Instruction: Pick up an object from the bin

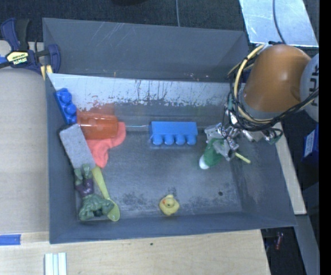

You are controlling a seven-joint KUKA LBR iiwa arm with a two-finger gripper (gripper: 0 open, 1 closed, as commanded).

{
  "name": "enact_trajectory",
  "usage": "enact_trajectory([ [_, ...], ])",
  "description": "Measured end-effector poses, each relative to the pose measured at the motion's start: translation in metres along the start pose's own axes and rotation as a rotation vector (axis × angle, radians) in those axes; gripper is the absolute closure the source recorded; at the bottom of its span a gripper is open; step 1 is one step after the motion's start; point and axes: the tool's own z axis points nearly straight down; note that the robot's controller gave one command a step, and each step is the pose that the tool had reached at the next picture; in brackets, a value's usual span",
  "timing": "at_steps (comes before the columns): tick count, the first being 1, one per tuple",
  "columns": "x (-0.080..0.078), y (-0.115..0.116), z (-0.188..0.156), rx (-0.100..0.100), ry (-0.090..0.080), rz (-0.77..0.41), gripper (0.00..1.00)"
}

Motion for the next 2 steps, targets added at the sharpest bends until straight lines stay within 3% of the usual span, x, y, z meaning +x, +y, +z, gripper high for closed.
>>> enact_trajectory([
  [2,-0.002,-0.001,-0.043,0.003,-0.004,0.002,1.00],
])
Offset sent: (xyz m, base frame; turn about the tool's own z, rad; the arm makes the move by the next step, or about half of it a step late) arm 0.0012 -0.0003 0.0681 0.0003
